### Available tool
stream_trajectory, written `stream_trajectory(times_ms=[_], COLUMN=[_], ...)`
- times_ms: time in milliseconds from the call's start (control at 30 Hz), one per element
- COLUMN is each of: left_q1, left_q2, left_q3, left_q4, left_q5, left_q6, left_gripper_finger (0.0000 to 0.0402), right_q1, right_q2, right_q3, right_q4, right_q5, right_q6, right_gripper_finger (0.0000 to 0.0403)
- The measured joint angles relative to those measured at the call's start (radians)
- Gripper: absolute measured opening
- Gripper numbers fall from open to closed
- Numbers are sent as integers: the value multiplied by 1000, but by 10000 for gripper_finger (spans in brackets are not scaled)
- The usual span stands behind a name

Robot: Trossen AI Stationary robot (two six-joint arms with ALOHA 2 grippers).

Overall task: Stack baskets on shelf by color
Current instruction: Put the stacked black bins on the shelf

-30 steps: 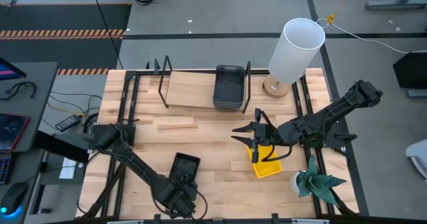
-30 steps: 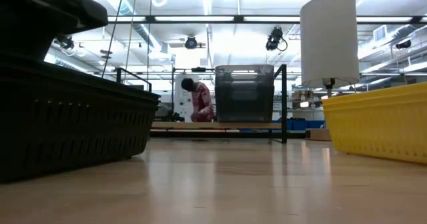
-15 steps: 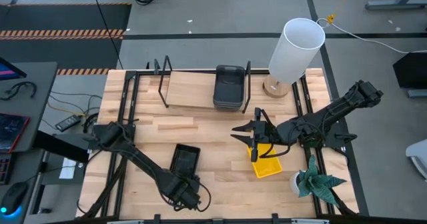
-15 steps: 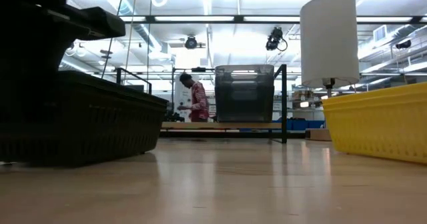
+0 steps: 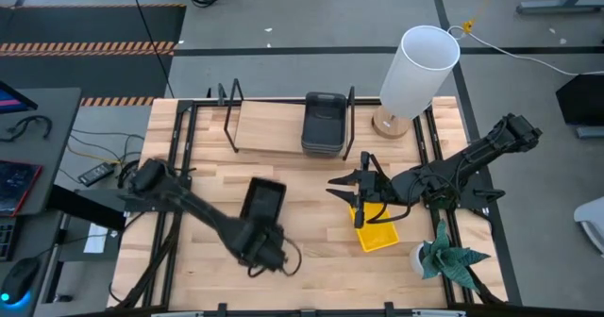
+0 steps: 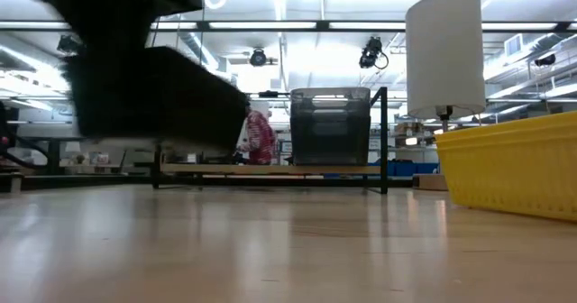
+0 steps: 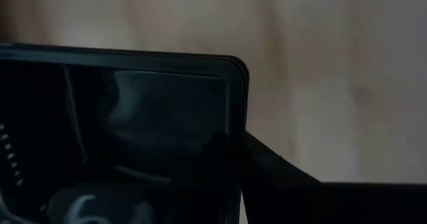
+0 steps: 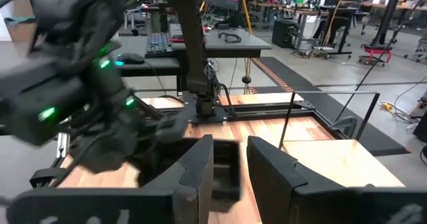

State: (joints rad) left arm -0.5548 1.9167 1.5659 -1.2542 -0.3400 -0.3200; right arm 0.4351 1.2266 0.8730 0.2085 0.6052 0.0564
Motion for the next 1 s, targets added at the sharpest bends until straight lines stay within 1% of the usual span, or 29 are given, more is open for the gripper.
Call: stream_trajectory(times_ms=[167,267,367,500,567,733,833,933,1000], left_q1=[87,148,214,303,347,455,523,593,636], left_q2=[-83,-105,-113,-113,-113,-113,-113,-112,-112], left_q3=[-2,-2,-2,-2,-2,-2,-2,-2,-2], left_q4=[9,20,33,64,95,134,154,171,193], left_q5=[-50,-48,-48,-8,10,43,83,126,137], left_q6=[46,96,149,219,251,340,383,411,418], left_gripper_finger=[28,41,39,24,23,42,45,33,26], right_q1=[0,0,0,0,0,14,31,52,66], right_q2=[0,0,0,0,0,0,0,-1,-1], right_q3=[0,0,0,0,0,0,0,0,0], right_q4=[0,0,0,18,40,88,117,146,164], right_q5=[0,0,1,4,4,4,4,4,4], right_q6=[-7,-8,-15,-37,-55,-93,-129,-167,-192], right_gripper_finger=[98,98,98,98,98,98,98,98,98])
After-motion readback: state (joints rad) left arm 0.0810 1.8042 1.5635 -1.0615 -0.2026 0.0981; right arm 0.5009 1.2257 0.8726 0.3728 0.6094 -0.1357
